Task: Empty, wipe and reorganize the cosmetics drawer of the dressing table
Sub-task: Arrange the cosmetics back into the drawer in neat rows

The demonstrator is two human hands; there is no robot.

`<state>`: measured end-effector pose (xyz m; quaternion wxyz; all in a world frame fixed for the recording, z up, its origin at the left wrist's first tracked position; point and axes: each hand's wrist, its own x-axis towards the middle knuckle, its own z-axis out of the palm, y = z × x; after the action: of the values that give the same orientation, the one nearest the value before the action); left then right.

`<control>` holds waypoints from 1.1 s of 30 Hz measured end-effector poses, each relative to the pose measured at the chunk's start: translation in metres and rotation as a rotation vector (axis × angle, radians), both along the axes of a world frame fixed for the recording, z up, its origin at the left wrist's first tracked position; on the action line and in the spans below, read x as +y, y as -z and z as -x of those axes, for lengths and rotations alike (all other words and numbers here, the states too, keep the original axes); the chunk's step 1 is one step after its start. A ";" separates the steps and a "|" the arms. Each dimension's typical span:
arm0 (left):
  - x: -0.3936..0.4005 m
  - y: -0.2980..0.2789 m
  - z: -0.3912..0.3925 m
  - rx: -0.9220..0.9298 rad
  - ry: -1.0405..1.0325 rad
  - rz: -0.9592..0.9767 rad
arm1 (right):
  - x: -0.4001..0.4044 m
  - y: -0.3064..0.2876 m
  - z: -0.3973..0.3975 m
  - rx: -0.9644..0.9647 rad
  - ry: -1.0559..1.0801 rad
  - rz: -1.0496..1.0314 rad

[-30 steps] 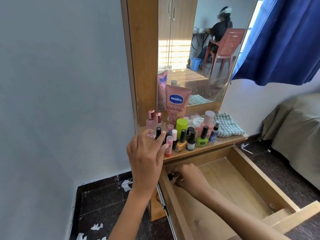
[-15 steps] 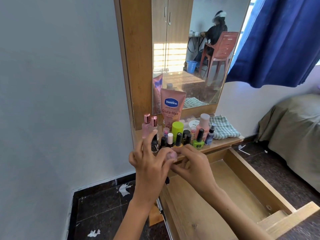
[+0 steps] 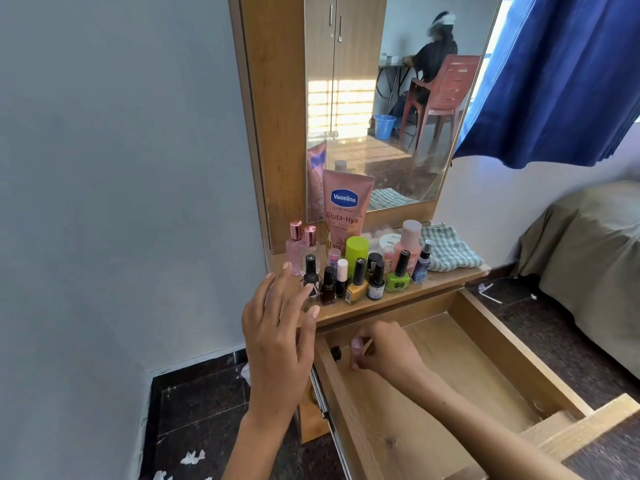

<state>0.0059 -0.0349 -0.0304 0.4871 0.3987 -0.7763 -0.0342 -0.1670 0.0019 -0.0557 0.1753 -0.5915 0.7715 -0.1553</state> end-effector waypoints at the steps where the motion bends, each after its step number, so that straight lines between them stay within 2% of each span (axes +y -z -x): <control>1: 0.000 0.001 -0.001 0.000 -0.011 0.004 | -0.002 0.003 -0.002 0.003 -0.010 0.006; 8: 0.000 0.006 -0.001 -0.017 -0.035 0.008 | -0.008 0.012 -0.005 -0.043 -0.051 0.093; 14: -0.007 -0.009 0.005 -0.005 -0.040 0.027 | -0.005 0.012 -0.003 -0.091 -0.063 0.083; 25: -0.031 -0.048 0.018 -0.016 -0.002 0.022 | -0.008 0.014 0.006 -0.074 -0.009 0.031; 29: -0.039 -0.056 0.018 -0.071 0.012 0.001 | -0.007 0.003 0.021 0.006 -0.005 0.005; 33: -0.048 -0.063 0.020 -0.170 0.074 -0.036 | 0.002 -0.014 0.045 -0.257 -0.194 0.015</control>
<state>-0.0145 -0.0827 0.0323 0.4107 0.3797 -0.8283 -0.0321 -0.2119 0.0035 -0.0413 0.2825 -0.6398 0.6808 -0.2177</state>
